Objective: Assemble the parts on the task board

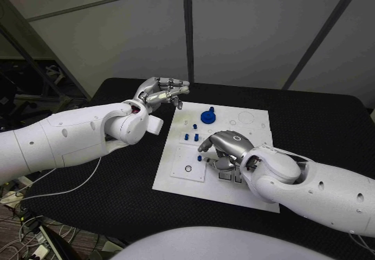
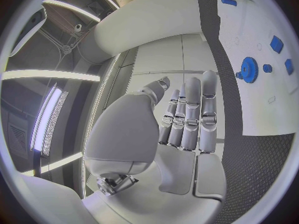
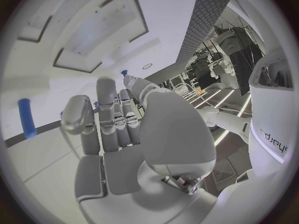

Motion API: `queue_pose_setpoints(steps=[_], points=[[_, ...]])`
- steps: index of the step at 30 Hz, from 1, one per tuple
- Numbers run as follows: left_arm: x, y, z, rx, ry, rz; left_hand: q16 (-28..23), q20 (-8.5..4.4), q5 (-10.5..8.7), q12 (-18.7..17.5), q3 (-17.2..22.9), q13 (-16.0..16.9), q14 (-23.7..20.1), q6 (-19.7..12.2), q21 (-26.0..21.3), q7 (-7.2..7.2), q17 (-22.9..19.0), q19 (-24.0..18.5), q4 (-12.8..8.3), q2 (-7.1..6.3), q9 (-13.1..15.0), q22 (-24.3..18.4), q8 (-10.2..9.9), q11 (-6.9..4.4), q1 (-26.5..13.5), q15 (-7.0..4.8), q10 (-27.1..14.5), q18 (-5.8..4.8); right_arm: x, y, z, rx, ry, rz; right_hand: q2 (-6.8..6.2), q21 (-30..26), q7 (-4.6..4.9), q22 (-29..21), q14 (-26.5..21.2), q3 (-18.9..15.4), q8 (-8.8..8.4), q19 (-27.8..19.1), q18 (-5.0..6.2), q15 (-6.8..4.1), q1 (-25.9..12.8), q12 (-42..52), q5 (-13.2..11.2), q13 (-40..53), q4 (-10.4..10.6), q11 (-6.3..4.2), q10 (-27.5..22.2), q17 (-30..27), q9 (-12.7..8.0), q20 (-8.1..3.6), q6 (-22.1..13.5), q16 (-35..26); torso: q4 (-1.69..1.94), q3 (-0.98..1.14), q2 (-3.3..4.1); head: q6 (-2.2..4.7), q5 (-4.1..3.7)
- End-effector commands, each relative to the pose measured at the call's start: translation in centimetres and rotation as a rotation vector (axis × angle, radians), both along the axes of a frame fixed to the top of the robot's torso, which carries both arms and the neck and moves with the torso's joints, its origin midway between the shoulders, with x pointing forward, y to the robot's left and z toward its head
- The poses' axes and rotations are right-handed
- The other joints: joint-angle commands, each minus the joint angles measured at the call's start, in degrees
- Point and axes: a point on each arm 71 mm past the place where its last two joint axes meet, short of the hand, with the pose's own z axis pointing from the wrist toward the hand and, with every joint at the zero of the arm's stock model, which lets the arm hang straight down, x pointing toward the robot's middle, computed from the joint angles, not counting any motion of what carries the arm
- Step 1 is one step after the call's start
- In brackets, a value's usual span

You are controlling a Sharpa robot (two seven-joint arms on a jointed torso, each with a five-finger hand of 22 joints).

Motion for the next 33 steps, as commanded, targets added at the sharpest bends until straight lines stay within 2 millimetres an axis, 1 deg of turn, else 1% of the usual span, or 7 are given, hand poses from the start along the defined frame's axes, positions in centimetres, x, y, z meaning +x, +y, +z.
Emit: queue_pose_setpoints(steps=[1,6,11,16,22,29,33], points=[[0.0,0.0,0.1,-0.005,0.005,-0.011,-0.18,-0.19,0.16,0.40,-0.17,0.07,-0.37,-0.23,-0.40,0.23,-0.12,-0.39,-0.11,0.59,-0.10,-0.08,0.18,0.00,0.17,-0.09,-0.35,-0.60,-0.1,-1.1,1.6,0.155,-0.046,-0.044,-0.29,-0.02,-0.02,0.14,0.16,-0.28,0.38,0.39,0.50,-0.23,0.07,0.41,0.09,0.06,0.18,-0.14,0.54,-0.01,0.09,-0.21,0.46,0.27,-0.01,0.04,-0.02,0.19,-0.15],[0.1,0.2,0.0,-0.002,0.010,-0.007,-0.15,-0.19,0.18,0.45,-0.12,0.07,-0.39,-0.28,-0.42,0.27,-0.16,-0.38,-0.20,0.66,-0.12,-0.09,0.17,0.02,0.29,-0.09,-0.38,-0.60,0.5,-3.3,3.3,0.200,-0.032,-0.100,-0.44,0.44,-0.10,0.69,0.68,-0.48,0.53,1.04,0.33,-0.34,-0.15,1.13,0.21,0.04,0.53,-0.29,1.19,0.40,0.18,-0.33,1.10,0.85,-0.09,-0.10,-0.11,0.66,-0.57],[0.1,0.2,0.0,-0.002,0.015,-0.011,-0.11,-0.20,0.23,0.55,-0.04,0.07,-0.43,-0.28,-0.44,0.30,-0.22,-0.37,-0.34,0.78,-0.13,-0.10,0.20,0.04,0.50,-0.09,-0.42,-0.59,1.7,-5.6,4.8,0.205,0.014,-0.144,-0.14,1.88,0.03,2.30,1.87,-0.27,0.83,2.49,-0.10,-0.46,0.07,1.86,0.28,0.00,0.76,-0.41,2.16,2.13,0.33,-0.53,2.18,2.62,-0.09,0.11,0.05,1.22,-2.17],[0.1,-0.1,-0.1,-0.005,0.020,-0.023,-0.05,-0.20,0.28,0.66,0.02,0.06,-0.45,-0.43,-0.44,0.40,-0.30,-0.33,-0.55,0.81,-0.18,-0.11,0.16,0.08,0.73,-0.08,-0.47,-0.59,3.1,-7.6,4.8,0.092,0.068,-0.168,-0.50,2.85,-0.23,3.34,3.06,-0.86,0.54,3.49,-0.39,-0.46,-0.61,1.86,-0.39,-0.14,1.38,-0.48,1.90,4.05,0.23,-0.69,2.12,4.59,0.14,-0.10,-0.08,1.91,-3.83],[0.2,-0.2,-0.1,-0.005,0.020,-0.024,0.00,-0.20,0.29,0.74,0.01,0.06,-0.46,-0.61,-0.44,0.48,-0.34,-0.31,-0.60,0.80,-0.23,-0.11,0.09,0.12,0.76,-0.06,-0.50,-0.60,4.3,-9.2,4.2,-0.036,0.077,-0.193,-1.25,3.35,-0.87,3.84,3.64,-2.21,-0.09,4.14,-0.51,-0.50,-0.69,1.42,-0.25,-0.24,1.72,-0.57,0.39,5.34,-0.04,-0.78,0.94,6.01,0.08,0.05,0.11,2.24,-4.11],[0.2,-0.2,-0.2,-0.006,0.023,-0.029,0.02,-0.19,0.29,0.79,-0.01,0.06,-0.47,-0.71,-0.45,0.55,-0.37,-0.30,-0.61,0.80,-0.26,-0.11,0.05,0.15,0.75,-0.04,-0.50,-0.61,4.8,-9.8,3.6,-0.138,0.063,-0.201,-1.35,2.64,-1.41,3.09,3.53,-4.13,-0.09,3.70,-0.35,-0.39,-0.29,1.27,-0.54,-0.19,2.15,-0.34,-1.30,4.93,-0.09,-0.67,0.19,6.04,0.07,0.04,0.16,2.09,-4.42],[0.2,-0.3,-0.2,-0.007,0.024,-0.030,0.02,-0.19,0.29,0.79,-0.02,0.06,-0.47,-0.72,-0.45,0.55,-0.38,-0.30,-0.61,0.80,-0.26,-0.11,0.05,0.16,0.74,-0.04,-0.50,-0.61,4.8,-9.7,3.5,-0.164,0.067,-0.195,-1.05,2.68,-1.13,3.18,3.53,-4.71,0.18,3.78,-0.37,-0.39,-0.02,1.52,-0.50,-0.13,2.37,-0.36,-1.48,4.95,0.04,-0.66,0.72,6.19,0.07,-0.04,0.03,2.12,-4.89]])
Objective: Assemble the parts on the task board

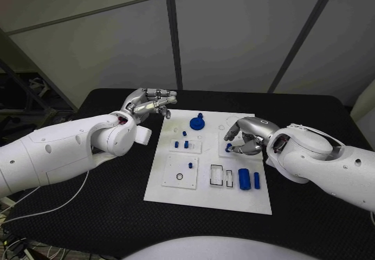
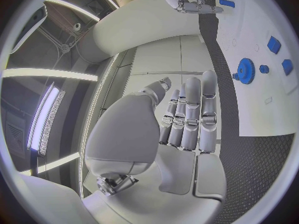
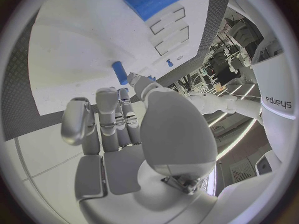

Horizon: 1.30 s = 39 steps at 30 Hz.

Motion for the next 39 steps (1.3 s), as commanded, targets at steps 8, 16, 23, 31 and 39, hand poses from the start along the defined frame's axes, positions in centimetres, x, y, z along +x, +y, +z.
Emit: queue_pose_setpoints(steps=[8,16,23,31,39], points=[[0.08,-0.10,0.04,-0.007,0.005,-0.016,0.07,-0.17,0.28,0.40,-0.08,0.05,-0.48,-0.44,-0.25,0.29,-0.15,-0.28,-0.28,0.11,-0.10,-0.06,0.01,0.03,-0.02,0.01,-0.35,-0.62,-0.02,0.40,-0.32,-0.084,0.009,0.024,0.75,0.37,0.56,0.65,0.19,-0.85,0.09,0.57,-0.50,-0.06,1.16,1.20,0.09,0.21,0.52,-0.35,1.00,0.11,0.14,0.03,0.87,0.68,-0.02,0.01,-0.06,-0.15,-0.45],[0.10,-0.12,0.01,-0.007,0.007,-0.018,0.09,-0.16,0.28,0.42,-0.11,0.05,-0.48,-0.47,-0.25,0.34,-0.17,-0.28,-0.27,0.11,-0.11,-0.06,0.01,0.07,-0.05,0.03,-0.38,-0.63,0.15,0.56,-0.36,-0.079,0.002,0.016,2.46,4.61,0.65,5.47,1.25,0.70,0.77,3.75,-1.72,-0.58,2.57,2.92,0.40,0.43,0.80,-0.99,5.52,3.92,0.46,-0.39,3.16,4.19,-0.02,0.02,-0.02,-0.07,-0.50],[0.10,-0.13,-0.01,-0.007,0.009,-0.021,0.10,-0.15,0.28,0.44,-0.12,0.04,-0.49,-0.48,-0.26,0.37,-0.19,-0.27,-0.26,0.13,-0.11,-0.06,0.02,0.09,-0.08,0.05,-0.40,-0.63,0.30,0.62,-0.47,-0.087,0.005,0.001,3.93,8.54,0.18,9.97,2.04,1.95,1.97,6.49,-2.86,-1.46,3.80,3.62,-0.69,0.89,0.38,-2.05,10.07,7.84,0.97,-0.93,6.51,7.91,-0.02,0.02,-0.01,-0.12,-0.62],[0.07,-0.21,-0.03,-0.010,0.014,-0.031,0.19,-0.12,0.33,0.53,-0.04,0.04,-0.46,-0.49,-0.19,0.42,-0.24,-0.16,-0.28,0.35,-0.11,-0.02,0.07,0.12,0.00,0.09,-0.44,-0.64,0.47,0.65,-0.58,-0.105,-0.010,-0.008,4.11,8.97,0.14,10.45,1.93,2.38,1.86,6.70,-2.97,-1.56,4.52,3.04,-0.94,0.88,-0.25,-2.15,10.62,8.12,0.92,-1.11,6.84,8.45,-0.05,0.03,-0.03,-0.28,-0.76],[0.09,-0.13,-0.06,-0.008,0.016,-0.029,0.32,-0.18,0.45,0.86,0.79,-0.02,-0.65,-0.50,0.07,0.49,-0.51,-0.01,-1.04,1.01,-0.11,0.21,0.28,0.13,1.07,0.04,-0.57,-0.60,0.51,0.51,-0.66,-0.119,-0.017,-0.016,4.02,9.14,0.26,10.65,1.83,2.58,1.67,6.78,-3.02,-1.51,4.72,2.57,-1.24,0.82,-0.52,-2.05,10.56,8.14,0.83,-1.12,6.77,8.62,-0.09,-0.02,-0.07,-0.28,-0.97]])
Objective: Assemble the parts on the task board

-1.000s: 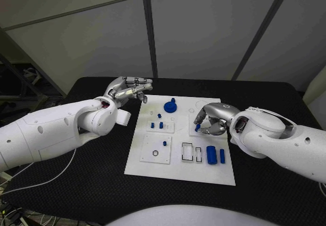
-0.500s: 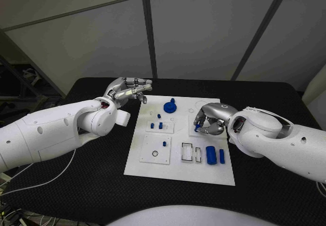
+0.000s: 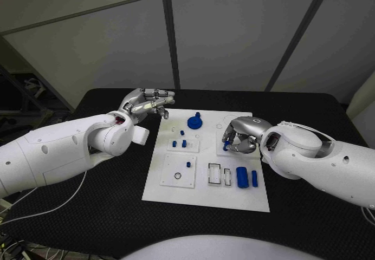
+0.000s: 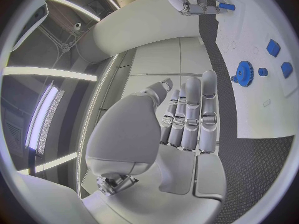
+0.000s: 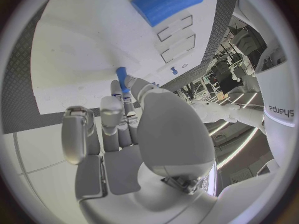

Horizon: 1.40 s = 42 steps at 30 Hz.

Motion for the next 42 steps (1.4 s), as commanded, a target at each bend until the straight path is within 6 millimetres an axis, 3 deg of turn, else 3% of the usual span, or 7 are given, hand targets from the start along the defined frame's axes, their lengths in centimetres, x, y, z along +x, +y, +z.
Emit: queue_pose_setpoints(steps=[1,8,21,31,39,42], points=[[0.0,-0.1,0.1,-0.007,0.000,-0.013,0.31,-0.18,0.23,0.40,0.06,-0.03,-0.38,-0.32,0.09,0.30,-0.09,-0.02,-0.33,0.27,-0.09,0.09,0.29,-0.06,0.39,-0.05,-0.39,-0.60,0.2,-0.4,-0.3,-0.037,-0.005,-0.022,-0.24,0.22,0.24,8.27,0.97,0.20,-0.24,1.54,-0.30,-0.20,0.46,-0.45,-0.48,-0.06,-0.05,0.06,0.19,0.00,-0.09,-0.18,0.25,0.35,0.01,-0.03,-0.04,0.04,-0.10],[0.0,-0.1,0.1,-0.006,0.001,-0.011,0.29,-0.18,0.23,0.43,0.14,-0.05,-0.45,-0.35,0.10,0.33,-0.14,-0.06,-0.41,0.29,-0.09,0.12,0.30,-0.03,0.45,-0.04,-0.43,-0.60,0.1,-0.4,-0.7,-0.072,0.027,-0.018,-0.54,0.14,0.37,8.18,0.81,0.21,-0.59,1.41,-0.27,-0.04,0.07,-1.11,-0.71,-0.20,0.09,0.27,-0.07,-0.18,-0.23,-0.07,-0.01,0.38,0.11,-0.09,-0.08,0.02,-0.25],[0.0,0.0,0.1,-0.003,0.002,-0.006,0.25,-0.18,0.23,0.45,0.21,-0.07,-0.55,-0.37,0.10,0.38,-0.20,-0.10,-0.44,0.33,-0.10,0.14,0.31,0.01,0.46,-0.02,-0.48,-0.61,0.1,-0.5,-1.0,-0.076,0.035,-0.021,-0.54,0.18,0.39,8.23,0.80,0.24,-0.65,1.42,-0.28,0.01,-0.07,-1.28,-0.79,-0.22,0.18,0.30,-0.07,-0.03,-0.26,-0.03,0.00,0.53,0.03,-0.01,-0.02,0.03,-0.08],[0.1,0.1,0.1,-0.001,0.002,-0.001,0.25,-0.18,0.23,0.45,0.21,-0.07,-0.55,-0.37,0.10,0.38,-0.20,-0.10,-0.44,0.33,-0.10,0.14,0.31,0.01,0.46,-0.02,-0.48,-0.61,-0.3,-0.3,0.1,0.018,-0.054,-0.013,-0.36,1.46,-0.13,9.74,0.97,0.61,-0.18,2.36,-0.66,-0.36,0.14,-1.48,0.43,0.02,-0.14,-0.22,1.77,1.02,-0.02,-0.19,1.63,1.74,-0.01,0.04,-0.03,-0.05,-0.11],[0.2,0.0,0.0,0.000,0.004,0.001,0.20,-0.18,0.22,0.48,0.30,-0.09,-0.65,-0.41,0.11,0.44,-0.28,-0.17,-0.47,0.41,-0.11,0.17,0.33,0.05,0.45,0.01,-0.54,-0.62,-0.8,-0.6,1.0,0.079,-0.107,-0.022,-0.54,1.51,-0.10,9.79,0.96,0.58,-0.23,2.39,-0.67,-0.38,0.07,-1.69,0.60,0.00,-0.20,-0.20,1.79,1.00,-0.04,-0.22,1.67,1.80,-0.03,-0.10,-0.17,0.11,-0.13],[0.2,0.0,0.0,0.001,0.005,0.002,0.20,-0.18,0.22,0.48,0.30,-0.09,-0.65,-0.41,0.11,0.44,-0.28,-0.17,-0.47,0.41,-0.11,0.17,0.33,0.05,0.45,0.01,-0.54,-0.62,-1.2,-0.7,1.4,0.105,-0.122,-0.022,-0.56,1.51,-0.09,9.79,0.96,0.58,-0.24,2.39,-0.67,-0.38,0.06,-1.71,0.61,0.00,-0.20,-0.20,1.79,1.03,-0.04,-0.22,1.66,1.83,0.00,-0.02,-0.16,0.22,-0.03]])
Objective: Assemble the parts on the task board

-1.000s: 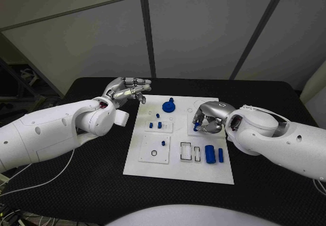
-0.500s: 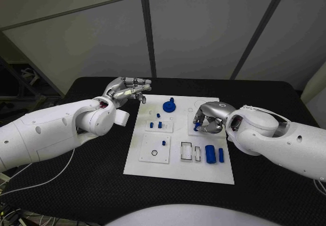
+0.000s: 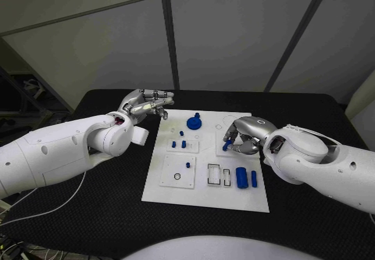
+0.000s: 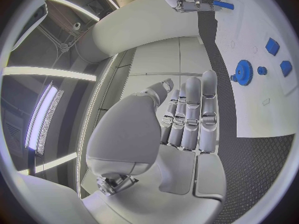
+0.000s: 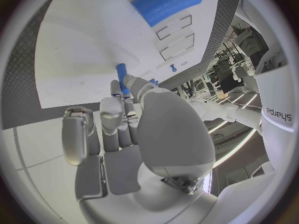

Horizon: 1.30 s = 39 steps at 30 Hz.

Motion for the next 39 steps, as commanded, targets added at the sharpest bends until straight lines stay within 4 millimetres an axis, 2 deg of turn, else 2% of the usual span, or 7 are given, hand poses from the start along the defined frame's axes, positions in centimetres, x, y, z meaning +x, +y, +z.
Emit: queue_pose_setpoints(steps=[1,10,18,21,28,32,39], points=[[0.1,-0.1,0.1,-0.003,-0.001,-0.001,0.20,-0.18,0.23,0.14,0.15,-0.09,-0.36,-0.21,0.11,0.24,-0.06,-0.17,-0.31,0.11,-0.08,0.06,0.33,0.05,0.15,-0.10,-0.55,-0.63,-0.2,0.1,1.0,0.067,-0.064,-0.009,-0.56,0.40,0.10,9.82,0.96,0.15,0.02,2.40,-0.69,-0.38,0.06,-0.24,0.23,0.06,-0.01,0.11,0.46,0.13,0.00,-0.23,0.38,0.37,0.01,0.02,-0.05,0.10,0.15],[0.1,-0.1,0.0,-0.001,0.000,0.001,0.18,-0.17,0.22,0.16,0.19,-0.10,-0.40,-0.22,0.11,0.27,-0.10,-0.20,-0.28,0.19,-0.08,0.07,0.35,0.08,0.09,-0.08,-0.57,-0.64,-1.7,1.0,2.2,0.140,-0.073,0.026,-0.55,0.49,0.11,9.92,0.98,0.19,-0.01,2.47,-0.72,-0.38,0.07,-0.30,0.31,0.05,-0.03,0.12,0.48,0.27,-0.01,-0.23,0.38,0.49,0.08,-0.05,-0.01,0.29,0.58],[0.3,-0.4,0.0,-0.004,0.001,-0.005,0.18,-0.17,0.22,0.16,0.19,-0.10,-0.40,-0.22,0.11,0.27,-0.10,-0.20,-0.28,0.19,-0.08,0.07,0.35,0.08,0.09,-0.08,-0.57,-0.64,-3.0,4.6,2.6,0.204,-0.012,0.128,-0.56,0.48,0.14,9.91,0.98,0.27,-0.07,2.45,-0.71,-0.37,0.10,-0.45,0.49,0.05,-0.09,0.13,0.54,0.35,-0.03,-0.24,0.38,0.61,0.19,-0.15,-0.01,0.11,1.51],[0.3,-0.6,-0.1,-0.005,0.001,-0.007,0.17,-0.16,0.22,0.19,0.23,-0.11,-0.43,-0.23,0.11,0.30,-0.14,-0.23,-0.28,0.23,-0.08,0.09,0.37,0.09,0.06,-0.07,-0.59,-0.64,-3.5,6.3,2.5,0.221,0.005,0.172,-0.67,0.48,0.21,9.90,0.96,0.24,-0.16,2.43,-0.71,-0.34,0.01,-0.61,0.42,0.03,-0.08,0.20,0.50,0.30,-0.07,-0.24,0.28,0.61,0.18,-0.01,0.15,0.03,1.86],[0.4,-0.8,-0.1,-0.006,0.003,-0.011,0.17,-0.16,0.22,0.19,0.24,-0.12,-0.43,-0.23,0.11,0.30,-0.14,-0.23,-0.28,0.23,-0.08,0.09,0.37,0.09,0.06,-0.06,-0.59,-0.64,-4.5,9.4,1.6,0.227,0.045,0.250,-0.70,0.46,0.24,9.89,0.95,0.23,-0.20,2.42,-0.70,-0.32,-0.02,-0.68,0.39,0.02,-0.08,0.21,0.49,0.34,-0.08,-0.23,0.25,0.66,0.17,-0.13,0.12,-0.36,2.74],[0.4,-1.0,-0.2,-0.008,0.004,-0.014,0.17,-0.15,0.21,0.21,0.25,-0.12,-0.45,-0.23,0.11,0.30,-0.16,-0.24,-0.29,0.24,-0.08,0.09,0.38,0.10,0.05,-0.06,-0.59,-0.64,-4.9,10.6,0.8,0.212,0.061,0.283,-0.69,0.44,0.24,9.86,0.94,0.24,-0.22,2.40,-0.70,-0.32,-0.01,-0.71,0.40,0.02,-0.09,0.22,0.48,0.29,-0.08,-0.23,0.24,0.64,0.02,0.01,0.14,-0.45,3.53],[0.5,-1.3,-0.2,-0.010,0.004,-0.019,0.17,-0.15,0.21,0.21,0.25,-0.12,-0.45,-0.23,0.11,0.30,-0.16,-0.24,-0.29,0.24,-0.08,0.09,0.38,0.10,0.05,-0.06,-0.59,-0.64,-5.2,11.9,-0.3,0.184,0.081,0.316,-0.70,0.41,0.27,9.83,0.92,0.26,-0.27,2.37,-0.69,-0.30,-0.02,-0.80,0.43,0.00,-0.10,0.25,0.45,0.25,-0.10,-0.22,0.19,0.63,0.11,0.00,0.08,-0.60,3.91]])
